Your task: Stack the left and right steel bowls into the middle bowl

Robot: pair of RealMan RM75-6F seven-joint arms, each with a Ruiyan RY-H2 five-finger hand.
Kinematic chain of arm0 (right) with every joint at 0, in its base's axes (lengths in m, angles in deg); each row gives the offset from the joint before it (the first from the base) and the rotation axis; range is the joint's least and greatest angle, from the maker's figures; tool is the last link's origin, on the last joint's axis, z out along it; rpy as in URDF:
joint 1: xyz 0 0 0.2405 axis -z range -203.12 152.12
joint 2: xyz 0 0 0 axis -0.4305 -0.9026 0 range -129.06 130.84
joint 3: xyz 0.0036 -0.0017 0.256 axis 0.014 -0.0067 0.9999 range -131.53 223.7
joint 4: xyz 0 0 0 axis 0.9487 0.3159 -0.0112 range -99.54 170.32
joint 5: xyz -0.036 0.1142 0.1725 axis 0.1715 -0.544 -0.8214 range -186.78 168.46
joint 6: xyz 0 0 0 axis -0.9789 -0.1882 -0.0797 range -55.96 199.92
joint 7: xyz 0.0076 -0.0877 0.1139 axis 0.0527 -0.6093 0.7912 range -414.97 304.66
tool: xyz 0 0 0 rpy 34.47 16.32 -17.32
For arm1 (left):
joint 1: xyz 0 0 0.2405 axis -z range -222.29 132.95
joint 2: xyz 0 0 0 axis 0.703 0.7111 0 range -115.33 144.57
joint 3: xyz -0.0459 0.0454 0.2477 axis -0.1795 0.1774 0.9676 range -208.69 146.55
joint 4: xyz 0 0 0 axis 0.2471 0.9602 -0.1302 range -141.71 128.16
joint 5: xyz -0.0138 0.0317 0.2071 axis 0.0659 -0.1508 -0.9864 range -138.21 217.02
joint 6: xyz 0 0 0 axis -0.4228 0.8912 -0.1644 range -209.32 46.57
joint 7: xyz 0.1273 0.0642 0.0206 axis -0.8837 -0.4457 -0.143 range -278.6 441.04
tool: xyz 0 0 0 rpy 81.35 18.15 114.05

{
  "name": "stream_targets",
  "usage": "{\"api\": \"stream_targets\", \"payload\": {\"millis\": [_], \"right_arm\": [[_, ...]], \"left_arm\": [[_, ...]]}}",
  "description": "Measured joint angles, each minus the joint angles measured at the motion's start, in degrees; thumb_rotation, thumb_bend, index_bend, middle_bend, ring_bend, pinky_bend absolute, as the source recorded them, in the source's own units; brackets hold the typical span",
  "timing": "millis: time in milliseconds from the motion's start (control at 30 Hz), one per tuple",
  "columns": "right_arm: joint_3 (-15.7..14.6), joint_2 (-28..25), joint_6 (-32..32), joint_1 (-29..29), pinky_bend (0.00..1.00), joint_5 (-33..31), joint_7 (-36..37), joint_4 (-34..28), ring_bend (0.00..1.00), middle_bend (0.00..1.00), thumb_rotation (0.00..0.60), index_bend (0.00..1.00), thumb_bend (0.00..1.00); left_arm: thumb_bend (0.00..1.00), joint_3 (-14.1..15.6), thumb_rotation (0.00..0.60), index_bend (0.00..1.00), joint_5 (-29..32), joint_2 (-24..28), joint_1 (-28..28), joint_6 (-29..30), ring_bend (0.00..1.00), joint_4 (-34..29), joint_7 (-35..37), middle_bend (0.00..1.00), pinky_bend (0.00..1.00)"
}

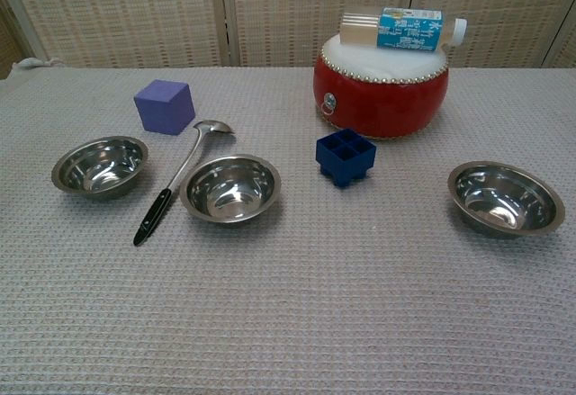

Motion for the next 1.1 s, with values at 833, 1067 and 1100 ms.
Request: {"api": "stream_targets", "payload": {"millis": [833, 1067, 1100], "right_arm": [[1.3, 0.1, 2.1, -0.3, 0.00, -4.2, -1.3, -0.2, 0.00, 0.00, 0.600, 0.00, 0.08], [1.1, -0.2, 2.8, -0.5, 0.00, -4.6, -1.6, -0.5, 0.00, 0.00, 0.600, 0.00, 0.08], [1.1, -0.2, 2.8, -0.5, 0.00, -4.7, -1.7, -0.6, 0.00, 0.00, 0.600, 0.00, 0.08]], "left_arm": [[0.43, -2.8, 0.600, 0.06, 3.9, -24.8, 15.3, -19.9, 0.00, 32.1, -1.4, 0.00, 0.17], [0.46, -2.6, 0.600, 0.49, 3.3, -31.8, 18.7, -21.1, 0.00, 44.9, 4.5, 0.03, 0.18], [0.51, -2.5, 0.600, 0.59, 3.0, -32.7, 18.9, -20.7, 0.00, 46.5, 5.3, 0.06, 0.20]]}}
